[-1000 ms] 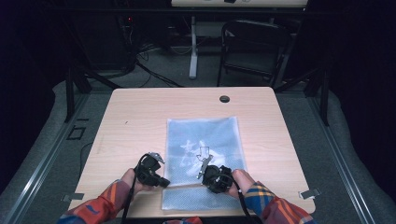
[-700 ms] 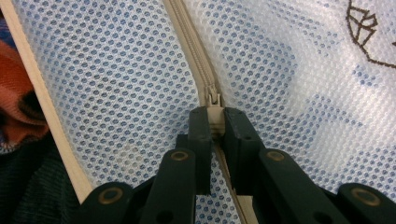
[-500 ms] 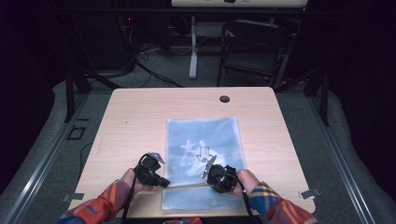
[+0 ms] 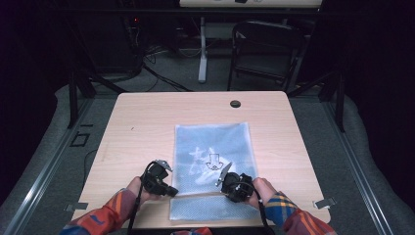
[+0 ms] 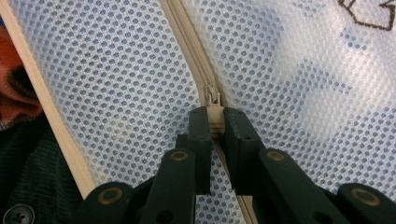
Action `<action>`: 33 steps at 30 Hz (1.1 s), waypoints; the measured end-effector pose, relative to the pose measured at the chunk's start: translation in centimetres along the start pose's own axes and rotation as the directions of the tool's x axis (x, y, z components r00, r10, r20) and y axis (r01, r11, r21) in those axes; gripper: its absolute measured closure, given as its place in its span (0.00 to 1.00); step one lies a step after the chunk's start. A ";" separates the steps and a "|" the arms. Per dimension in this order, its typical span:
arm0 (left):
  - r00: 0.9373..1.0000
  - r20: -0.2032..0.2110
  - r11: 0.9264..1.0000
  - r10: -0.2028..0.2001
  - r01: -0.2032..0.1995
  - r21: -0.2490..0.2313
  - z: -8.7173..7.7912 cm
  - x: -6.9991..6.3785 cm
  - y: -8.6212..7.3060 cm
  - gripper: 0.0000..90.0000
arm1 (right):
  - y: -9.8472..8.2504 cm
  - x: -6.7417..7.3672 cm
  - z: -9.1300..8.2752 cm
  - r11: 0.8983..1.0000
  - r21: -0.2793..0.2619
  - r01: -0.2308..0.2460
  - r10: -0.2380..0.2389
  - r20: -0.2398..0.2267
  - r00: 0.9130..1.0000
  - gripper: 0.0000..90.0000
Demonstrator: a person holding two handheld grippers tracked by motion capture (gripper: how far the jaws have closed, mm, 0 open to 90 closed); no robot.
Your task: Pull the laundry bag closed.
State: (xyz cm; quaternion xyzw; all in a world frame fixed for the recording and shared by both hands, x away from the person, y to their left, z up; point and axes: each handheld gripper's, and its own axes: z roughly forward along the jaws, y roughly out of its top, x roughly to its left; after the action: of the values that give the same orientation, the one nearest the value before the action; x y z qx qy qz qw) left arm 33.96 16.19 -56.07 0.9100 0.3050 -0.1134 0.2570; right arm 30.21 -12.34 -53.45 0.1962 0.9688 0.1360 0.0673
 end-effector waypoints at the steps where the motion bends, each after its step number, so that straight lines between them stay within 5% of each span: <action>1: 1.000 0.000 1.000 0.000 0.000 0.000 0.0 0.0 0.0 1.00 | -0.1 0.0 0.0 1.000 -0.003 -0.003 0.003 -0.004 1.000 0.91; 33: 1.000 0.005 1.000 0.003 -0.003 0.001 0.0 0.0 0.0 1.00 | -1.9 -0.8 -0.6 0.999 0.032 -0.039 0.039 0.003 0.999 0.91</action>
State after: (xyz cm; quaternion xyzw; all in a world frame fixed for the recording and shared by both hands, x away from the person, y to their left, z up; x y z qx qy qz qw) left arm 33.99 16.23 -56.07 0.9102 0.3029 -0.1155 0.2576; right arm 30.13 -14.47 -53.42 0.2163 0.9667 0.1216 0.0624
